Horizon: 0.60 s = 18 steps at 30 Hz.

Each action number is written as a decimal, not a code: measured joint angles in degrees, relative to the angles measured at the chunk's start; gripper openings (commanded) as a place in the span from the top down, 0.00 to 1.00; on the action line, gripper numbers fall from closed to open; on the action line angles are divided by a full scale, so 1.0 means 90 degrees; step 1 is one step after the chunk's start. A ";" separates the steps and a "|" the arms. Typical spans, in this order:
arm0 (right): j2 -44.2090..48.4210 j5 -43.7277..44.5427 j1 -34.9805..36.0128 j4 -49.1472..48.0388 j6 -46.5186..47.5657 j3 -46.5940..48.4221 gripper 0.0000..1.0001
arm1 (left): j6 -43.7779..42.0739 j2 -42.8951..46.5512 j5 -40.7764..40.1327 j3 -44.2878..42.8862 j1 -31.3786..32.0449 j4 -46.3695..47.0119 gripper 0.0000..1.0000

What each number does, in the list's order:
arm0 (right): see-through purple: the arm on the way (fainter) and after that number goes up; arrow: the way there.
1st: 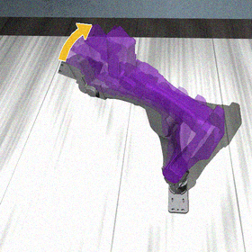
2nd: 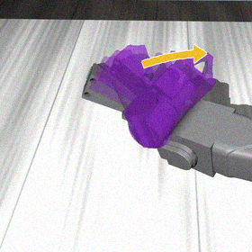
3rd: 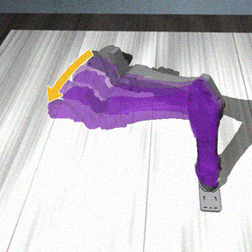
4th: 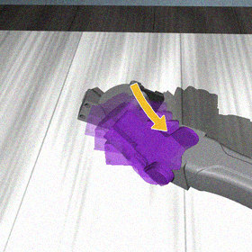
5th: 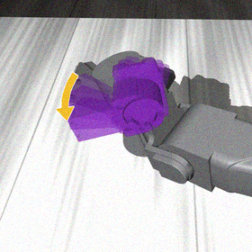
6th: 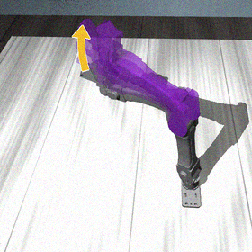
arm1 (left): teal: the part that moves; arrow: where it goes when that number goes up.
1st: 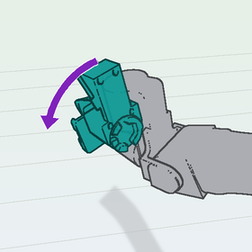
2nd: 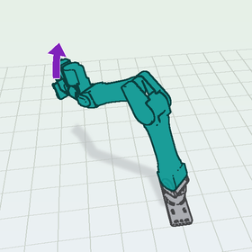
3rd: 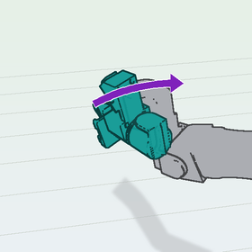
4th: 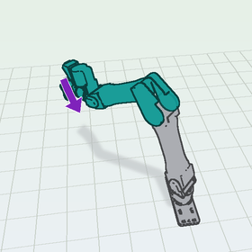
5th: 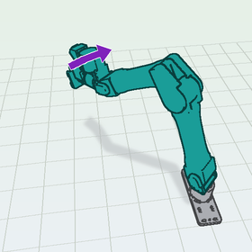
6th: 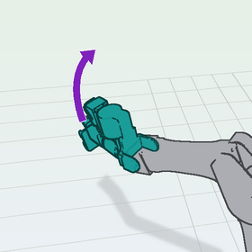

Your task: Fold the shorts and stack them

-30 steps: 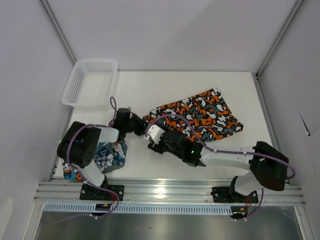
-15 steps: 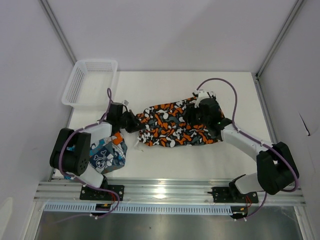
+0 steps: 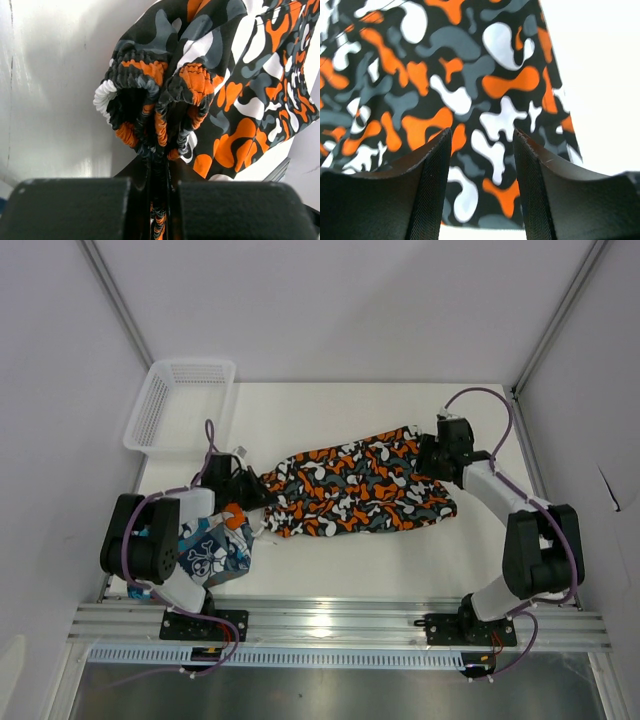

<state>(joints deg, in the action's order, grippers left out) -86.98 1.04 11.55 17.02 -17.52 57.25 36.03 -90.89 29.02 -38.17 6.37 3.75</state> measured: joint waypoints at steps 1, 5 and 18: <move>-0.0155 0.0000 -0.0041 0.0034 0.0005 0.0114 0.46 | -0.0017 -0.0053 0.0019 0.0002 -0.0002 0.0029 1.00; -0.0495 0.0005 -0.0216 0.0240 0.0019 0.0233 0.47 | -0.0066 -0.0245 0.0070 0.0002 -0.0002 0.0160 1.00; -0.0384 0.0199 -0.0886 0.0648 0.0002 -0.0350 0.47 | -0.0172 -0.0342 0.0075 0.0002 -0.0002 0.0187 1.00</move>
<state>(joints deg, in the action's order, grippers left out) -90.43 2.83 3.57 22.85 -17.50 54.11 34.48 -93.97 29.69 -38.15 6.35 5.43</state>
